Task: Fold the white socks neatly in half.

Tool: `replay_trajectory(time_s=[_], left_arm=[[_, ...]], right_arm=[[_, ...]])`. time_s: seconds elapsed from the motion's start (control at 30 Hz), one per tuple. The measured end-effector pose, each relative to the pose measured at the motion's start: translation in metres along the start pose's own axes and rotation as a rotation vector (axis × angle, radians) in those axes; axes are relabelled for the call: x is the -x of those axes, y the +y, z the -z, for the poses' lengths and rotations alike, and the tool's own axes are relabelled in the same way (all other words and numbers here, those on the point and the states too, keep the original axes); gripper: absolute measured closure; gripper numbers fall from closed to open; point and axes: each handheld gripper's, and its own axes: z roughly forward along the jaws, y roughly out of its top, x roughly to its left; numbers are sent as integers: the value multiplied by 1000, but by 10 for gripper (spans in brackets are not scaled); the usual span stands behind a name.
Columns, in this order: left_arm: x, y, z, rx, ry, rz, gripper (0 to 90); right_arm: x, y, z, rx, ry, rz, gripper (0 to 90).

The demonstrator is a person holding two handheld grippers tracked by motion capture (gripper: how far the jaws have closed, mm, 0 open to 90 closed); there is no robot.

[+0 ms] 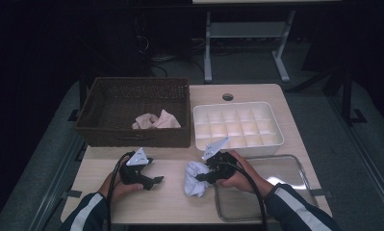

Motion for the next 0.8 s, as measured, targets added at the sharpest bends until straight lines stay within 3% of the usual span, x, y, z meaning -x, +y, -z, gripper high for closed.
replay_trajectory(time_s=[0.17, 0.33, 0.8], left_arm=[[0, 1, -2, 3, -1, 7, 142], [0, 2, -2, 2, 2, 4, 140], [0, 2, -2, -2, 0, 1, 140]], right_arm=[[0, -1, 9, 4, -9, 16, 619], [0, 1, 23, 16, -28, -17, 619], [11, 2, 56, 49, -79, -36, 619]])
